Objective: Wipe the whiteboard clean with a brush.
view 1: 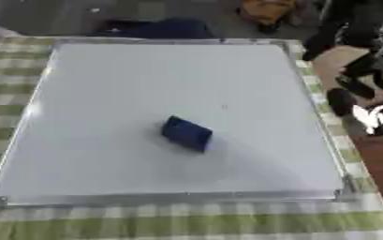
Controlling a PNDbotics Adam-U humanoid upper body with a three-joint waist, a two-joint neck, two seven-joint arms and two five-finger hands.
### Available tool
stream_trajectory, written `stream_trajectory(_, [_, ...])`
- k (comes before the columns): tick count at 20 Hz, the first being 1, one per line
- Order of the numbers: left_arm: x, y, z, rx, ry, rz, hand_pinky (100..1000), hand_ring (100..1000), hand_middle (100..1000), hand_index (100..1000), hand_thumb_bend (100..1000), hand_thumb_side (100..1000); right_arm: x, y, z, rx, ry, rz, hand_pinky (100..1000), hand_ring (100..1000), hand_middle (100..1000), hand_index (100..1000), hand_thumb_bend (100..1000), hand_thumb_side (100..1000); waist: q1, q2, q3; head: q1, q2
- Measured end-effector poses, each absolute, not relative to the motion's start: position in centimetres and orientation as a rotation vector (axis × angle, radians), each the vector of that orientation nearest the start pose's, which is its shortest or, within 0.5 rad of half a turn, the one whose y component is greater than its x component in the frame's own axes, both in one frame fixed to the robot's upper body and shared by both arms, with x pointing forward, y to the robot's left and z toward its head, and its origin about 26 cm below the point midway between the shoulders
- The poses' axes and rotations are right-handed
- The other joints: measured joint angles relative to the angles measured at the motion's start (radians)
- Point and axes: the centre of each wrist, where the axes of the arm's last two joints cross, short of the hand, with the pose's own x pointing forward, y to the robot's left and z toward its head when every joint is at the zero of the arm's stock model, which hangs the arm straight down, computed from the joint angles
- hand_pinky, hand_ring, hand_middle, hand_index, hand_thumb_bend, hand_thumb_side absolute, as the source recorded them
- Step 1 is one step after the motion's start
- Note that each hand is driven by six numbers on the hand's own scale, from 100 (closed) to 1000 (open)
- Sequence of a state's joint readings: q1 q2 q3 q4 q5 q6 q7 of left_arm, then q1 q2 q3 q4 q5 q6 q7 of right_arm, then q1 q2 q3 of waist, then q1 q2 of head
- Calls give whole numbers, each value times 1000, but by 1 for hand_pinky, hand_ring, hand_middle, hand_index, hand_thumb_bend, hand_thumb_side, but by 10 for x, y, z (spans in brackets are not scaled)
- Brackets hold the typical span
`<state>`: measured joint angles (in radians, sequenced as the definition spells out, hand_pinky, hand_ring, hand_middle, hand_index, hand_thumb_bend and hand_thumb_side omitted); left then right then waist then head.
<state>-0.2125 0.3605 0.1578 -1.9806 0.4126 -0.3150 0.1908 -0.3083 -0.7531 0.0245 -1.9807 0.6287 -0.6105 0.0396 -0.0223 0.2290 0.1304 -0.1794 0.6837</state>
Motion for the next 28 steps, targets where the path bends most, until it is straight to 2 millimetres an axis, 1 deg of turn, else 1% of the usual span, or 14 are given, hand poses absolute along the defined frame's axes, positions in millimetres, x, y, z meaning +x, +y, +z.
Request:
stream_trajectory(7, [291,312,191,-51,-2510,198,441,494,520,529,143,956,301,-289,245,1001,2390,-1877,746,782,706,100,100,1000,-8,2,9,-11,0])
stream_trajectory(15, [291,311,191,-60,-2506,194,442,495,521,530,145,954,304,-268,236,1053,2262,-2043,749,792,718,103,102,1000,-11,1,15,-23,0])
stream_trajectory(17, [291,310,191,-67,-2504,191,442,495,521,531,146,952,304,-262,234,1056,2219,-2086,752,800,726,104,168,1000,-11,-1,18,-26,1])
stream_trajectory(20, [292,309,192,-75,-2505,189,443,495,521,532,146,952,305,-255,231,1039,2166,-2149,762,813,734,100,303,1000,-14,-3,23,-31,2])
stream_trajectory(22, [292,308,192,-83,-2505,185,443,495,521,532,147,951,305,-251,229,1023,2136,-2189,774,838,747,100,383,1000,-16,-7,25,-35,3])
stream_trajectory(23, [292,308,192,-85,-2505,185,443,495,521,533,148,951,305,-250,229,1017,2122,-2206,778,846,752,100,405,1000,-17,-9,25,-37,5])
stream_trajectory(24, [292,308,192,-87,-2504,185,443,495,521,532,147,951,305,-248,229,1012,2107,-2224,792,867,776,100,464,1000,-17,-9,27,-39,6])
stream_trajectory(25, [292,308,192,-89,-2503,185,443,495,521,533,147,950,305,-247,230,1007,2093,-2241,796,878,789,100,488,1000,-18,-10,28,-40,9])
stream_trajectory(28, [293,307,192,-97,-2500,179,444,496,519,533,150,946,306,-242,232,984,2045,-2285,802,895,807,102,503,1000,-24,-15,32,-44,10])
